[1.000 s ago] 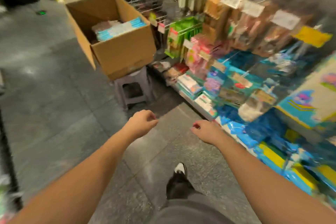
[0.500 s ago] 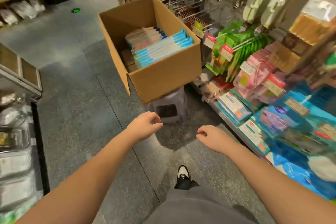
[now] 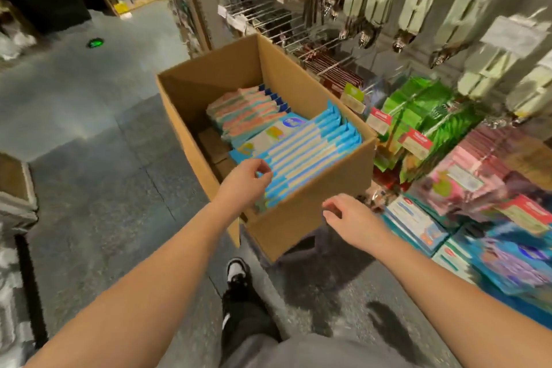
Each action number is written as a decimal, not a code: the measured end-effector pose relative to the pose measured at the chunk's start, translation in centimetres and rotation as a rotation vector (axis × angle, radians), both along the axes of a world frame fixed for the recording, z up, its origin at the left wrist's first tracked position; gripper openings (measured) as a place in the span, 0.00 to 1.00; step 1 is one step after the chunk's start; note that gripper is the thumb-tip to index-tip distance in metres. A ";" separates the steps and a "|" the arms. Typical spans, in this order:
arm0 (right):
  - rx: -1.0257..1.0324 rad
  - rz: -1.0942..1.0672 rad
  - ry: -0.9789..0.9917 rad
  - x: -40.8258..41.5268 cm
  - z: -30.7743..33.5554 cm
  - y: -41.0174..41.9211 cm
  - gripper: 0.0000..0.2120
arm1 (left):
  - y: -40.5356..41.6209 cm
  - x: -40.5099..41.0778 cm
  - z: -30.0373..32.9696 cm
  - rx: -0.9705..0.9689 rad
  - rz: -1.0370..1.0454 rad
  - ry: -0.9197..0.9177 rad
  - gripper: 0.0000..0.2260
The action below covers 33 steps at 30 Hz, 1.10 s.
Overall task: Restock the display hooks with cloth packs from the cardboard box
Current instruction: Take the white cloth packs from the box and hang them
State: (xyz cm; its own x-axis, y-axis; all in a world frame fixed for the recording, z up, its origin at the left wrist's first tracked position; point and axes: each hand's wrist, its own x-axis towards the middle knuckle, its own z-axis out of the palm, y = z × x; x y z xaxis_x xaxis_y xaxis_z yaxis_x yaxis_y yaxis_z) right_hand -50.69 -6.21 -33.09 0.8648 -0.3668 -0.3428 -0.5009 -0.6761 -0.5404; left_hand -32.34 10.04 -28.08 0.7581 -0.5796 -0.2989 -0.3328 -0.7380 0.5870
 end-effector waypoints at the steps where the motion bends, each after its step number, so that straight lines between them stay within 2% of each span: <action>1: -0.006 -0.036 -0.025 2.2 -0.5 -0.1 0.14 | -0.9 2.4 -0.9 -0.007 -0.049 -0.005 0.07; 7: -0.030 -0.279 -0.019 12.3 -3.6 0.2 0.13 | -6.0 12.7 -7.2 0.081 -0.346 0.047 0.20; 10: -0.095 -0.331 0.072 15.5 -4.9 0.4 0.16 | -8.0 14.8 -9.5 0.118 -0.462 0.103 0.26; 15: -0.208 -0.436 0.155 18.6 -6.3 0.4 0.19 | -10.4 15.9 -12.1 0.176 -0.556 0.167 0.44; 17: -0.242 -0.452 0.182 18.8 -6.6 0.5 0.19 | -10.9 16.2 -12.7 0.212 -0.595 0.187 0.49; 21: -0.376 -0.479 -0.040 18.5 -7.3 1.1 0.16 | -11.2 17.1 -13.7 0.198 -0.604 0.291 0.46; 24: -0.367 -0.468 -0.045 18.7 -7.4 1.2 0.14 | -11.2 18.1 -13.9 0.182 -0.577 0.329 0.42; 27: -0.399 -0.475 -0.052 18.8 -7.4 1.1 0.13 | -11.9 18.7 -13.5 0.245 -0.555 0.278 0.42; 33: -0.486 -0.482 -0.078 18.6 -8.3 1.3 0.11 | -12.8 17.8 -13.0 0.320 -0.532 0.310 0.45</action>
State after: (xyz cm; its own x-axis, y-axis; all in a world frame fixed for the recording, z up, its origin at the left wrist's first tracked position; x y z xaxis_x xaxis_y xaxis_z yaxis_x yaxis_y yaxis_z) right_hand -32.05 -4.90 -41.36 0.5821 -0.8130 0.0149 -0.7783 -0.5624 -0.2792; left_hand -14.58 -2.80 -41.09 0.2477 -0.6959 -0.6741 -0.5493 -0.6740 0.4940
